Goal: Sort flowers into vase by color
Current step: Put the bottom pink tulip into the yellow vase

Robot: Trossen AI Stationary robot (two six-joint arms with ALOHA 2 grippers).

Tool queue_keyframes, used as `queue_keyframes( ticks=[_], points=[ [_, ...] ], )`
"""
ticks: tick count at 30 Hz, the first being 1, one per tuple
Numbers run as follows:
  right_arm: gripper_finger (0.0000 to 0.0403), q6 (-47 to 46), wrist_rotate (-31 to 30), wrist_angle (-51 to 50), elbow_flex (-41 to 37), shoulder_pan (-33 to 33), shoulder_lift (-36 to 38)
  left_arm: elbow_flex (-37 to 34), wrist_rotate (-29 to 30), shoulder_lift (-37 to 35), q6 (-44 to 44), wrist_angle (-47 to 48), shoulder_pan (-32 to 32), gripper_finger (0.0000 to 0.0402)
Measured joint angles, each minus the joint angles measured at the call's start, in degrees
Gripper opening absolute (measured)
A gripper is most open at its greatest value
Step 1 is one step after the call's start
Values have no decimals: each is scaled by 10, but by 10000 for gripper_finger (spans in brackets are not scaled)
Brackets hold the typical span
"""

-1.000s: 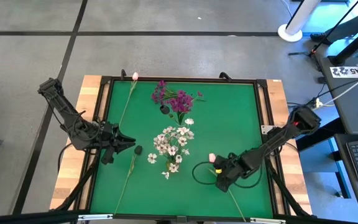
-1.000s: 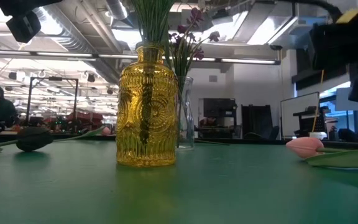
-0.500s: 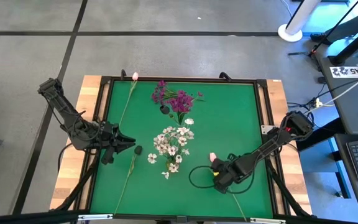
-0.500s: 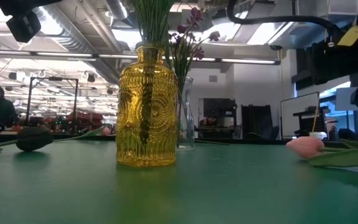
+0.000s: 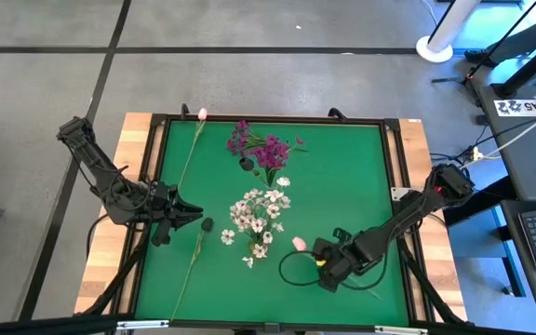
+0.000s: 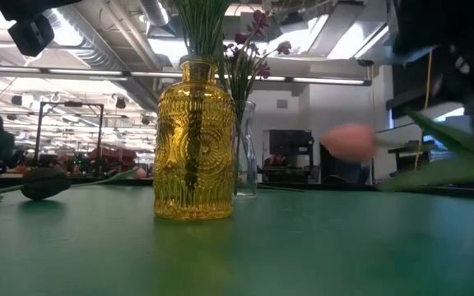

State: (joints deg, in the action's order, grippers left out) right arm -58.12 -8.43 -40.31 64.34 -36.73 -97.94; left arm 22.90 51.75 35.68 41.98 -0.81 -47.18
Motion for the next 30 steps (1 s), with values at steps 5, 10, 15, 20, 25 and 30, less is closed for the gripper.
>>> queue_keyframes(
  ticks=[5,10,15,20,25,30],
  points=[
    [7,65,-16,21,1,-6,51,0,0,0,1,0,0,87],
    [12,187,-20,146,2,-25,98,0,0,0,0,0,0,87],
    [5,343,-33,341,2,-22,117,0,0,0,0,0,0,87],
    [7,507,-87,514,2,-23,112,0,0,0,0,0,0,87],
    [5,689,-124,632,-1,-22,95,0,0,0,0,0,0,87],
    [5,806,-104,745,0,-15,80,0,0,0,-1,1,0,87]
  ],
)
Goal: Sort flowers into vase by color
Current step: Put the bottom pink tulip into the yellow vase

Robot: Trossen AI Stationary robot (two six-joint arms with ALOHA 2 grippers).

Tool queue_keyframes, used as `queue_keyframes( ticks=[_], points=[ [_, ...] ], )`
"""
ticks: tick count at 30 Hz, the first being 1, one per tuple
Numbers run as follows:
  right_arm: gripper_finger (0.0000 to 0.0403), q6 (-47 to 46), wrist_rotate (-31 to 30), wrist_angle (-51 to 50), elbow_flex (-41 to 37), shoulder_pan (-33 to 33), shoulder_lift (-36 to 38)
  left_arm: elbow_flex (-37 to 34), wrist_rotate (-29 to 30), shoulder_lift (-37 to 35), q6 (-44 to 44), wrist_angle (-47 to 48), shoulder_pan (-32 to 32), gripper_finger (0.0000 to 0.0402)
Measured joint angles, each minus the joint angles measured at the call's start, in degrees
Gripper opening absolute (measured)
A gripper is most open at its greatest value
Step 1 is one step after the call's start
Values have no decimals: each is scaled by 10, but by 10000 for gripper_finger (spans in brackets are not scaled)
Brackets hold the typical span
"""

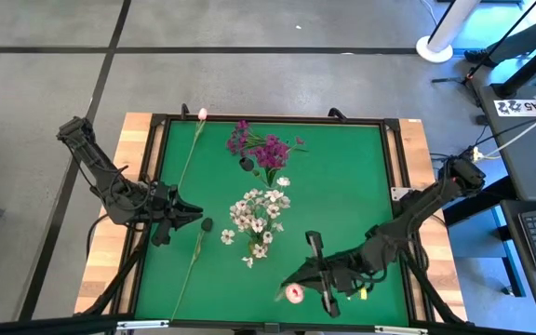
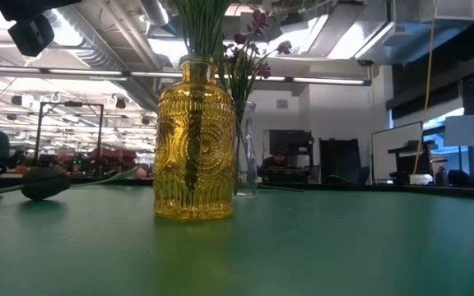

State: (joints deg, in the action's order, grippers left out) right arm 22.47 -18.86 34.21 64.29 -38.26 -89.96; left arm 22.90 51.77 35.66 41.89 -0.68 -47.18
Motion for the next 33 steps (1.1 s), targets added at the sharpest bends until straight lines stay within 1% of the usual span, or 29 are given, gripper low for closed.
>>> queue_keyframes(
  ticks=[4,11,15,23,33],
  points=[
    [5,32,33,37,0,25,-7,0,0,0,0,2,0,87],
    [5,29,35,32,0,71,-17,0,0,0,0,3,0,87],
    [5,29,50,32,0,90,-25,0,0,0,0,3,0,87],
    [5,15,51,16,0,106,-53,0,0,0,0,3,0,87],
    [5,-46,54,-27,0,106,-59,0,0,0,0,3,0,87]
  ],
)
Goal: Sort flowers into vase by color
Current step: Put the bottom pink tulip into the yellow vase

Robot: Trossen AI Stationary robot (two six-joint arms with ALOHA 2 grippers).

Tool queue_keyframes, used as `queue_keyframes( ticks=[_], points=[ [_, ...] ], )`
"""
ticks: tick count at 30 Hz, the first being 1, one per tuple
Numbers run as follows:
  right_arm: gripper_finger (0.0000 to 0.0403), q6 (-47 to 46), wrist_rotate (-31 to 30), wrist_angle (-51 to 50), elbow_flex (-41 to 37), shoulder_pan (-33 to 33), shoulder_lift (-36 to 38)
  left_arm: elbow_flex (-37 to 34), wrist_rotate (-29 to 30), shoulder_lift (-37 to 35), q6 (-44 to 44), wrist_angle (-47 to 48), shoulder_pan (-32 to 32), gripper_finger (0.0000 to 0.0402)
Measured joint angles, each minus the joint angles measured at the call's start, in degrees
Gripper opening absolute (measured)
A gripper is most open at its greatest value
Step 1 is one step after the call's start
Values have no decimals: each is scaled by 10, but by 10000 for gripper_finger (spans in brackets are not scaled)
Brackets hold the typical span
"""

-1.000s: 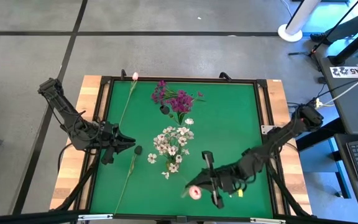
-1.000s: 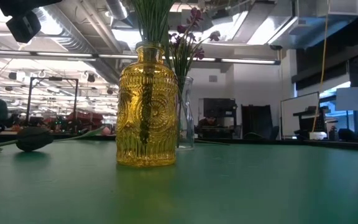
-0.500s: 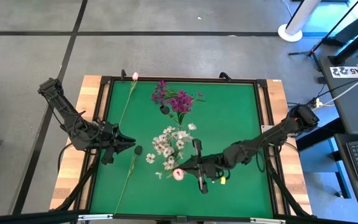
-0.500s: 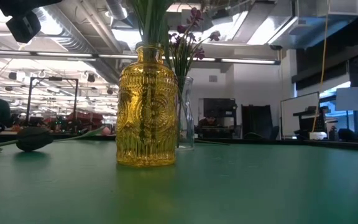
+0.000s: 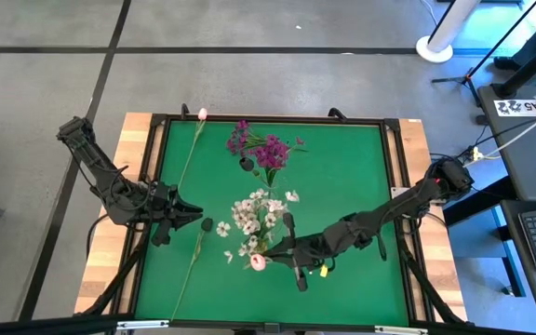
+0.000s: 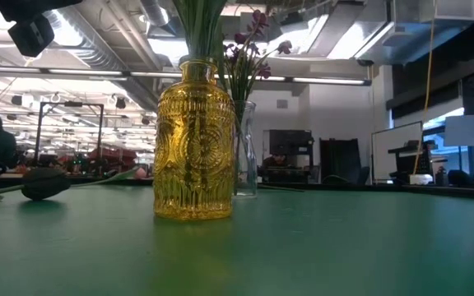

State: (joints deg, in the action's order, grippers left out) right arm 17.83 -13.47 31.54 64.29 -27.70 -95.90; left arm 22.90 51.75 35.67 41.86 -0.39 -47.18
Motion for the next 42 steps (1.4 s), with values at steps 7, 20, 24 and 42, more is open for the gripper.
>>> queue_keyframes(
  ticks=[7,20,24,42],
  points=[
    [5,-59,17,-26,0,16,-12,0,0,0,0,0,0,87],
    [175,-101,36,-32,2,33,-35,0,0,0,0,0,0,87],
    [246,-111,28,-66,20,22,-26,0,0,0,0,0,0,87],
    [321,-151,-93,-549,273,-69,-7,38,16,-2,-23,-3,0,87]
  ],
)
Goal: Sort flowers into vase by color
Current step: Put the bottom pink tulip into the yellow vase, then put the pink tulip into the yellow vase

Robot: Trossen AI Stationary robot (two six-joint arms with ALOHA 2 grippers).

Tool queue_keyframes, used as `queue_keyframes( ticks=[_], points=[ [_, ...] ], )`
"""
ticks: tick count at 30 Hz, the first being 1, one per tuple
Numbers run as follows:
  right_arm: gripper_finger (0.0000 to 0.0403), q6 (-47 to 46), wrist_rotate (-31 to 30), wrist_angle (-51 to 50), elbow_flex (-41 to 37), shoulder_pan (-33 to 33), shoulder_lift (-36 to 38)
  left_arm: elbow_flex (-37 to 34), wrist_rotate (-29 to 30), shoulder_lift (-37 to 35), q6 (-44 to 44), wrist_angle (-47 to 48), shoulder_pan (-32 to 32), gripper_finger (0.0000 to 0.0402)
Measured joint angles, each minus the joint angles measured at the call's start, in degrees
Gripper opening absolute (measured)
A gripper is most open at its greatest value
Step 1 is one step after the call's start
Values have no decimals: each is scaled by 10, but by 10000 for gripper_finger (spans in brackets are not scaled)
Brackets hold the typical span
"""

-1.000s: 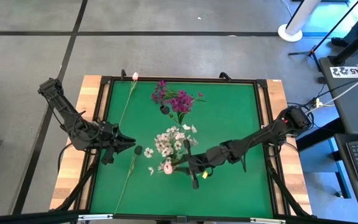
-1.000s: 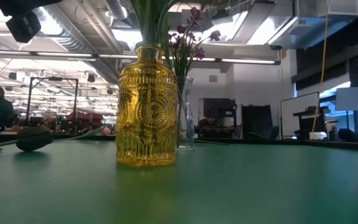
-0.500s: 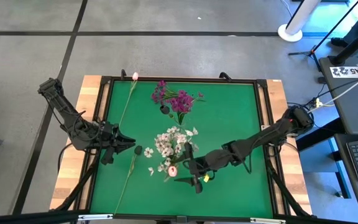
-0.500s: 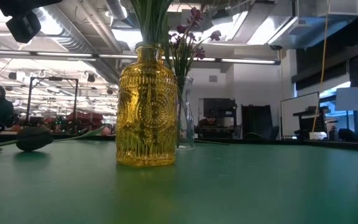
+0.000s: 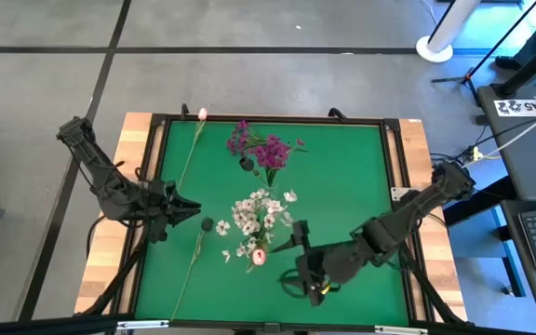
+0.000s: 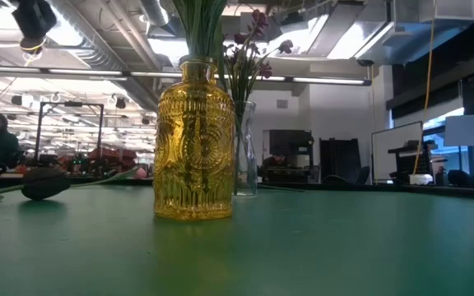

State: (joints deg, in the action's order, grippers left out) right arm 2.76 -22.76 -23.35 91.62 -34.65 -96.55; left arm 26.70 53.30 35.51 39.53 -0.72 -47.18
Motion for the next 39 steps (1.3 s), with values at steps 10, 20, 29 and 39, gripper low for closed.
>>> queue_keyframes(
  ticks=[10,20,29,39],
  points=[
    [316,-134,-169,-270,69,-42,0,85,78,0,36,178,22,87],
    [263,-399,-216,-572,21,-5,7,101,-28,4,298,524,181,87],
    [241,-380,-184,-479,-110,70,84,101,-142,14,290,588,341,87],
    [241,-319,-134,-257,-324,133,230,101,-200,61,195,585,491,87]
  ],
)
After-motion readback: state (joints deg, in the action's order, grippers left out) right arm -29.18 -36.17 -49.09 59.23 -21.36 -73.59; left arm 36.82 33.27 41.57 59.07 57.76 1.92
